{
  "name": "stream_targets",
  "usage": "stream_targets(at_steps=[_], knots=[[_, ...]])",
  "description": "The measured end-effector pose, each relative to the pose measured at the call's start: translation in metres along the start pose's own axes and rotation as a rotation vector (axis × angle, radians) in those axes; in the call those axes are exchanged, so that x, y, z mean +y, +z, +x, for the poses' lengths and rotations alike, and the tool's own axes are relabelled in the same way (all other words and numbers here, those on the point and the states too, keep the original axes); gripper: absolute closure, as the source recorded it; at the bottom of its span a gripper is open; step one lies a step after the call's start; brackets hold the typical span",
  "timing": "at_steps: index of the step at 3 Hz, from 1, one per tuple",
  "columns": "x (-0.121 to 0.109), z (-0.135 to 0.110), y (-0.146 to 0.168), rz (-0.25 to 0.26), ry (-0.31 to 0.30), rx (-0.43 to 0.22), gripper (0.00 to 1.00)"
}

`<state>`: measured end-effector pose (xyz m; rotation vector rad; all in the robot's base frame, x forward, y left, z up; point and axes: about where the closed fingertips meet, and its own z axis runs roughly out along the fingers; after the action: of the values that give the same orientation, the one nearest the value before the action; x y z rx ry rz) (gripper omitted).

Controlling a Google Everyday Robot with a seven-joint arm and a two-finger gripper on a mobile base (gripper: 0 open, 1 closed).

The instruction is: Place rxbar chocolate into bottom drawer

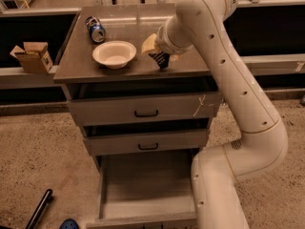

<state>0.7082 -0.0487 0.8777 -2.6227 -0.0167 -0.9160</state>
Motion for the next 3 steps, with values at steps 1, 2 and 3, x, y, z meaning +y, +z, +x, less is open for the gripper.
stream_targets(at_steps=[1, 2, 3], knots=[[-0.015, -0.015, -0.035, 0.057, -0.062, -0.067, 1.00], [-0.032, -0.048, -0.058, 0.095, -0.096, -0.138, 1.00], [-0.043, -0.102, -0.061, 0.082, -0.157, -0.230, 1.00]])
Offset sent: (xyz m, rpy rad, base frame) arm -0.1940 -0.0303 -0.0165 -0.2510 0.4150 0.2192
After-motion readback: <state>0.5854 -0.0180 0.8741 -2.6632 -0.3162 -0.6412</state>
